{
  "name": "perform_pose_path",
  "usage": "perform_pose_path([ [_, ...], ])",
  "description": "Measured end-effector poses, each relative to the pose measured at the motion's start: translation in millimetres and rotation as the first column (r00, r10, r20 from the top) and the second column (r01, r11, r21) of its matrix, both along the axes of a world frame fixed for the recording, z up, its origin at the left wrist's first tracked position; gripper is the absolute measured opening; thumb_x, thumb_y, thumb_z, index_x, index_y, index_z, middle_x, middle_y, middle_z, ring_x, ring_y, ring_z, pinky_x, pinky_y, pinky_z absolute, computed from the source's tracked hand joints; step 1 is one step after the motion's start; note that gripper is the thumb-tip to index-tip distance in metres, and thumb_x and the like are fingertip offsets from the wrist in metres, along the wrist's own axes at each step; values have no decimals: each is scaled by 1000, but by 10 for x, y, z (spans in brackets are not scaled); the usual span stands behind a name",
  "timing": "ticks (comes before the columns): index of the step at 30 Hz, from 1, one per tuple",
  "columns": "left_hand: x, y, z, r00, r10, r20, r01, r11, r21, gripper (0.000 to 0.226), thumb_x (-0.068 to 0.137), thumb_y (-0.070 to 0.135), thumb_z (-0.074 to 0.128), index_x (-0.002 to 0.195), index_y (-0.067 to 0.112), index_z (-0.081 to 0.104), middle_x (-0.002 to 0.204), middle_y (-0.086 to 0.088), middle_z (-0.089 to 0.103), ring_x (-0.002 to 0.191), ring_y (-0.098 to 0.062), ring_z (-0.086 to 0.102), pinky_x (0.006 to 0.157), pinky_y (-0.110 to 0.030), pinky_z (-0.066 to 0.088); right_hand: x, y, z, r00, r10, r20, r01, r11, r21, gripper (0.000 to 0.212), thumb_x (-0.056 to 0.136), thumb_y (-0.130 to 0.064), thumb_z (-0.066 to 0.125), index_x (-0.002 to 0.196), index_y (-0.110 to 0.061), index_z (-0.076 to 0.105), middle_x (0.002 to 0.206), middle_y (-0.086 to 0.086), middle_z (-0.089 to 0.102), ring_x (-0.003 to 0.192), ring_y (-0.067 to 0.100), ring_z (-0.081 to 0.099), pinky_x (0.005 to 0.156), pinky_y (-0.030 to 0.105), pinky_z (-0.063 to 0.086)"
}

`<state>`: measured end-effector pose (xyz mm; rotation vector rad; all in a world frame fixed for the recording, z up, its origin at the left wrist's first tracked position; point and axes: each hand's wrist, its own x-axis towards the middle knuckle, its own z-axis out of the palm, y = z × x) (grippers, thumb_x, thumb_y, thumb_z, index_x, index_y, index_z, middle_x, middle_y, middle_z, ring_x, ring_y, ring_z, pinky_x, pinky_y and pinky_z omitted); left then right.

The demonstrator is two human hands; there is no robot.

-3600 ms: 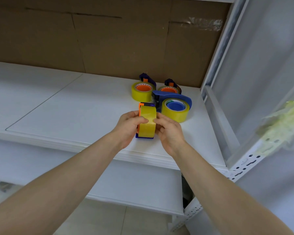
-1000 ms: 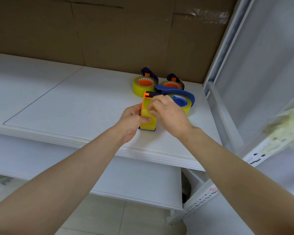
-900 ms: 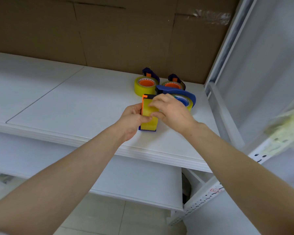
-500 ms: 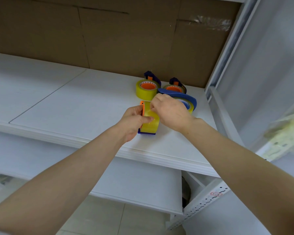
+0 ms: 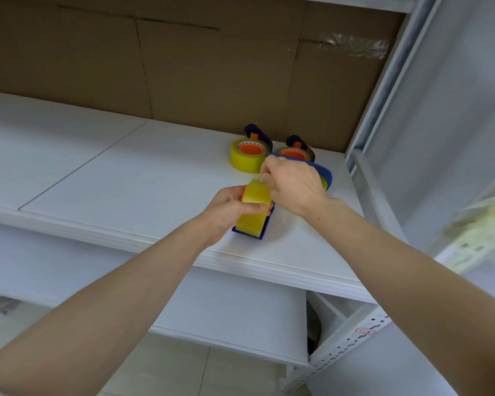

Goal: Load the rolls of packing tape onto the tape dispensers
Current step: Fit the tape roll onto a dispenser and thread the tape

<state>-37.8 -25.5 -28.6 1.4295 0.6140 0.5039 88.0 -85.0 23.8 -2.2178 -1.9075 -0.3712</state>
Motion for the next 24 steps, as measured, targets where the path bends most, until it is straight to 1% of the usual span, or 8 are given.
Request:
perform_pose_path([
  [2,-8,-29,-25,1000,10,14,-10,1000,8,16,82,8,67,95,18,66,89,1,72,80,-10,69,73,-21,54,-13,-16,2,1000,-4,-8,4,1000,10,19,94,-13,45,112,-11,49,108,9,61,92,30,61,62,35,42],
  [6,-22,-43,-58,996,93,-11,-92,993,72,8,85,21,66,91,15,65,91,-5,69,82,-17,64,81,-30,52,-22,-61,16,995,0,-104,5,999,49,18,94,-13,45,112,-10,50,110,10,60,92,32,60,65,39,46],
  [10,-15,-44,-50,970,244,-8,-242,966,91,35,84,39,64,89,4,66,80,-6,67,71,-13,61,67,-20,50,28,-60,42,968,-52,-244,63,997,36,18,96,-16,42,110,-10,51,106,11,62,95,33,58,74,45,51],
  [15,-83,11,-14,987,161,-23,-162,986,-50,45,66,36,73,101,8,66,95,-8,70,92,-21,64,87,-34,51,114,5,8,929,-139,-342,134,990,-40,20,93,-10,41,108,-10,53,104,12,64,95,32,60,70,37,47],
  [17,-102,28,-9,990,138,-37,-139,989,-48,44,68,33,76,104,9,65,101,-9,69,98,-23,63,91,-36,50,125,22,-30,925,-150,-350,139,989,-55,19,93,-9,41,108,-9,52,102,13,64,92,32,62,67,35,45],
  [20,-95,4,2,985,166,-40,-168,985,-43,23,82,35,67,92,15,65,89,-5,70,86,-17,65,83,-32,52,124,35,-96,928,-147,-342,137,989,-52,17,93,-6,42,108,-8,50,100,14,64,89,31,62,63,33,42],
  [22,-90,3,6,977,213,-29,-214,976,-47,23,83,38,65,85,15,64,81,-2,69,79,-16,65,76,-29,53,123,41,-127,924,-144,-355,140,989,-40,16,94,-6,42,109,-7,49,100,15,64,89,31,61,63,33,41],
  [24,-81,12,11,968,248,-42,-249,968,-31,29,81,42,66,88,14,64,85,-2,69,83,-18,65,76,-29,53,121,42,-141,919,-150,-365,148,988,-36,16,96,-10,42,110,-8,49,101,13,64,90,29,61,63,32,39],
])
